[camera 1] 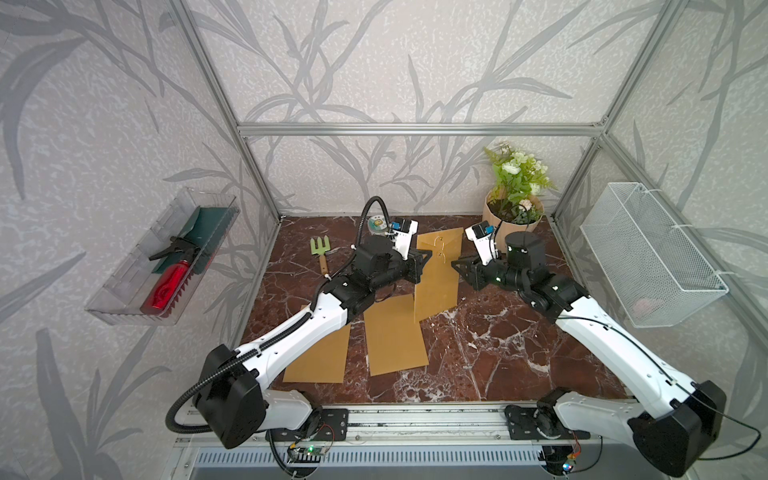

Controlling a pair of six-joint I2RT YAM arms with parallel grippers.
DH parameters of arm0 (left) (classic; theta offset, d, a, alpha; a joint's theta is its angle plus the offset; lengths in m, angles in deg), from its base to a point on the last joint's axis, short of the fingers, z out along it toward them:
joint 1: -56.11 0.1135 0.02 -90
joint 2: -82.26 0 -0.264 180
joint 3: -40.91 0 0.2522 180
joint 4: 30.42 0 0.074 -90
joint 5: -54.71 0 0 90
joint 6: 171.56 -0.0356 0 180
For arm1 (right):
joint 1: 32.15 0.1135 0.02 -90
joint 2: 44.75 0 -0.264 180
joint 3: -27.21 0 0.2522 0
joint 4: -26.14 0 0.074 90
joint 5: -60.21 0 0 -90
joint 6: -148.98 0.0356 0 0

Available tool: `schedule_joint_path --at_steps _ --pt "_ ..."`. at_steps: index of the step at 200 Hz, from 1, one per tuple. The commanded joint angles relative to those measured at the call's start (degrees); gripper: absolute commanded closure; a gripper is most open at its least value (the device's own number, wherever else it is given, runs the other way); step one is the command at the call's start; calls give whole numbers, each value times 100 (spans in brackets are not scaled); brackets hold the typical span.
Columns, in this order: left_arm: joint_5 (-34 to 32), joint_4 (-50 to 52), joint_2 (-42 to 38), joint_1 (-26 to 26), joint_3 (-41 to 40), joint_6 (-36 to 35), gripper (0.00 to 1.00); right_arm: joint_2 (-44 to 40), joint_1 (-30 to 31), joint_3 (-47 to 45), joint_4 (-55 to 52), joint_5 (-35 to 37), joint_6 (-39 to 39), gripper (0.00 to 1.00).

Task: Open the file bag
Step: Pick up the file bag from the center of the board, then open the file bag.

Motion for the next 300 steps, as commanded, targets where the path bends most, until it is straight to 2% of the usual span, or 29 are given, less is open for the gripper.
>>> schedule_joint_path --at_steps 1,129,300 --pt "-17 -110 -69 -21 177 27 100 103 63 188 -42 163 -65 69" --pt "199 -430 -120 -43 82 245 100 560 177 334 170 123 18 70" --pt "667 -1075 -197 -60 -192 528 100 633 180 373 335 207 -23 74"
